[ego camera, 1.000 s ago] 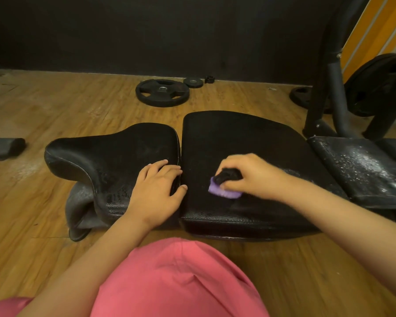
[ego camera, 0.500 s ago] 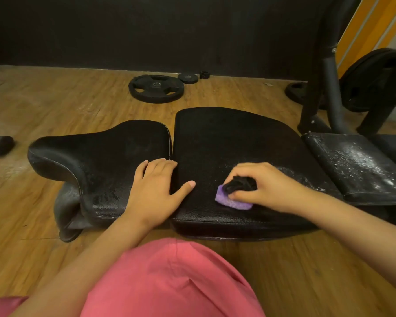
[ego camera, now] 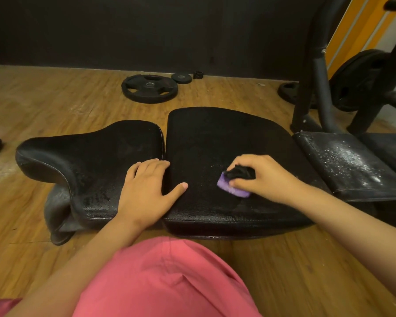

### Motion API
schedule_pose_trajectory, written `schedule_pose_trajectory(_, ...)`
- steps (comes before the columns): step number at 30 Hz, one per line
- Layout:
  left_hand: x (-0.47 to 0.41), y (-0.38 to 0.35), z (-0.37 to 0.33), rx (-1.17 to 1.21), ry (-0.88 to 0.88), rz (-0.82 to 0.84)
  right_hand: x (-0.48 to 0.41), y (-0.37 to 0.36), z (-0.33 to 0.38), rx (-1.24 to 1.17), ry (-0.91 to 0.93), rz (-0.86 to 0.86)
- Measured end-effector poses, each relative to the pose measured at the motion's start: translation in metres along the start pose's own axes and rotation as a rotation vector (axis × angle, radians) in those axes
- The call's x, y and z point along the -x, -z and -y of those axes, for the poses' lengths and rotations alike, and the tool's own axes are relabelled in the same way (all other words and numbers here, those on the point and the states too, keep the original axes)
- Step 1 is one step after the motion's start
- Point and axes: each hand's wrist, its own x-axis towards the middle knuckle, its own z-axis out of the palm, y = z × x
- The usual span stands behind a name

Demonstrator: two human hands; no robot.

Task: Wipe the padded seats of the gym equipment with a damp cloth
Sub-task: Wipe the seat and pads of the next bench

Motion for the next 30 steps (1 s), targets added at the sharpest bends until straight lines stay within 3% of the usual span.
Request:
schedule_pose_trajectory(4,-0.001,-0.001,0.001,-0.009,0.002,0.006,0.022,0.007,-0.008,-0.048,0.004,0.027)
schedule_pose_trajectory(9,0.000,-0.002,0.002,-0.021,-0.001,0.010,0.000,0.025,-0.050,0.030,-0.171,-0.156)
schedule_pose_trajectory(13,0.000,-0.002,0.002,-0.025,-0.001,0.013,-0.003,0.012,-0.049,0.106,-0.191,-0.244)
schedule_pose_trajectory(20,-0.001,-0.002,0.000,-0.034,0.007,0.017,0.045,0.017,-0.050,-0.014,-0.076,-0.137)
schedule_pose_trajectory(27,-0.001,-0.003,0.001,-0.032,0.007,0.010,0.018,0.038,-0.101,0.209,-0.350,-0.356)
schedule_pose_trajectory(30,-0.001,-0.003,0.001,-0.039,0.010,0.010,0.016,0.024,-0.079,0.146,-0.312,-0.347)
